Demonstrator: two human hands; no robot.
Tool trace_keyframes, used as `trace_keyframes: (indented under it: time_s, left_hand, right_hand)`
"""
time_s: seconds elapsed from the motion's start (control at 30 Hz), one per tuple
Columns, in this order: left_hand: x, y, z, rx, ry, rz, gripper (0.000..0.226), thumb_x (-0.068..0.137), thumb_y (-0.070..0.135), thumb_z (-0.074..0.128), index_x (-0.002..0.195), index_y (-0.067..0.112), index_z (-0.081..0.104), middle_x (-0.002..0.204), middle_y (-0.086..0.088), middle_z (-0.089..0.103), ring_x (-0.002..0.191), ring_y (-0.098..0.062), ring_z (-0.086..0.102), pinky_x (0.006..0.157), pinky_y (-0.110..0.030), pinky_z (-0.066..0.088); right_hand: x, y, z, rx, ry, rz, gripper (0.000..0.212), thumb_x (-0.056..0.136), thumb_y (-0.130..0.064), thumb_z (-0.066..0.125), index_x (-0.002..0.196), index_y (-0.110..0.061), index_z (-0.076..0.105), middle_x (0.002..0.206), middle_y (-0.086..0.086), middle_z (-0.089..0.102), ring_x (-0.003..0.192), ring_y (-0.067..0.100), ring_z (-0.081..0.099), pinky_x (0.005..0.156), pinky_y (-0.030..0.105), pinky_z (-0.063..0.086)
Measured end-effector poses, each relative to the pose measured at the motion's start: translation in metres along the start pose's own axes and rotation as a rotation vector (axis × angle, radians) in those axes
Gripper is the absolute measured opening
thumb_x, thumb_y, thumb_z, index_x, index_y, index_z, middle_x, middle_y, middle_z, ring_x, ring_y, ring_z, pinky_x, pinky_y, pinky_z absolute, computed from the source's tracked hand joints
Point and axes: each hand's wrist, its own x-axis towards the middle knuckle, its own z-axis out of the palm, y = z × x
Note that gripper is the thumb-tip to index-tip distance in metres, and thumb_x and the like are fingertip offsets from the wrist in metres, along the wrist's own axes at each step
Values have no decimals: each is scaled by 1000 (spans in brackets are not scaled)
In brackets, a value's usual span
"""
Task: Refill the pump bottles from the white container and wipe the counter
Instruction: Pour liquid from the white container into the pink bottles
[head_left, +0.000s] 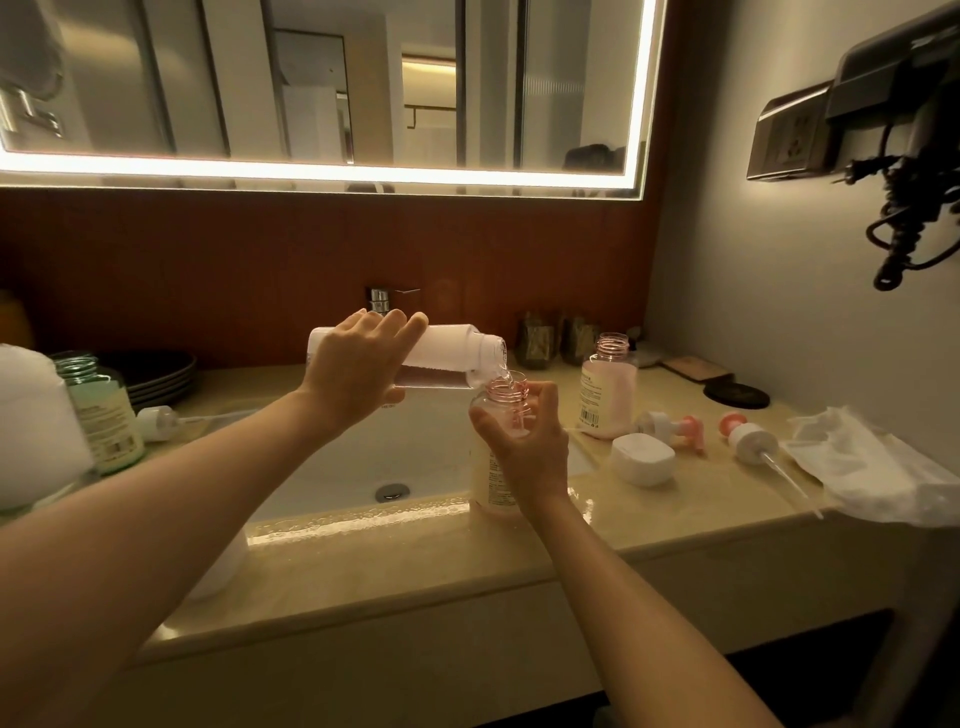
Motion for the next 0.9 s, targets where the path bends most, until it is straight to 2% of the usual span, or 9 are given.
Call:
trace_keyframes:
  time_s: [0.07,0.23,0.33,0.4,0.57,0.67,0.8,0.9]
  left_hand:
    - [0,0,0,4,10,8,91,32,30,94,108,9,48,85,-12,66,67,-30,66,49,-35,54]
    - [0,0,1,5,29,19,93,32,30,95,108,9,46,85,-12,67,67,-30,67,56,-39,56]
    - [1,-1,2,2,34,28,91,33,28,95,109,7,48,86,-14,67,69,-33,67,62,-43,56]
    - [1,-3,3,-6,33,32,90,34,26,94,109,6,49,88,-15,67,70,-34,67,66,-46,56]
    - [2,-4,7,-17,22,39,91,38,26,94,112,8,45,90,-15,66,73,-34,67,73,-49,54]
    - [2,-5,7,-15,25,41,88,39,25,93,112,7,46,91,-16,66,73,-35,67,73,-50,54]
    - [2,-4,5,-5,39,43,84,40,22,93,111,5,51,91,-16,66,72,-35,67,69,-48,55]
    - [1,-4,5,-9,32,36,87,40,22,93,112,8,46,91,-14,66,72,-33,67,59,-42,56]
  right_hand:
    - [0,-1,0,1,-3,4,58,66,-54,65,107,-28,34,114,2,60,92,14,57,74,24,43]
    - [1,1,-1,-15,-3,-12,52,75,-39,72,107,-26,34,116,4,60,90,13,55,76,25,43]
    - [0,-1,-1,-8,-12,-12,58,72,-46,72,110,-23,35,116,3,59,90,11,54,75,23,41]
    - [-1,-1,-1,-1,-14,-7,61,66,-54,65,109,-25,35,116,2,59,91,11,54,75,24,42]
    - [-1,-1,-1,-7,-18,0,59,63,-56,60,106,-29,31,116,2,59,93,12,56,79,27,45]
    - [0,2,-1,-17,-13,-15,60,64,-56,61,108,-27,33,116,3,60,94,15,58,80,29,48]
    - [1,2,-1,-6,-18,-16,61,65,-56,62,110,-25,34,114,2,60,91,14,58,76,26,45]
    - [1,3,-2,-16,-26,-22,58,72,-47,71,110,-23,34,115,4,59,90,13,56,76,26,45]
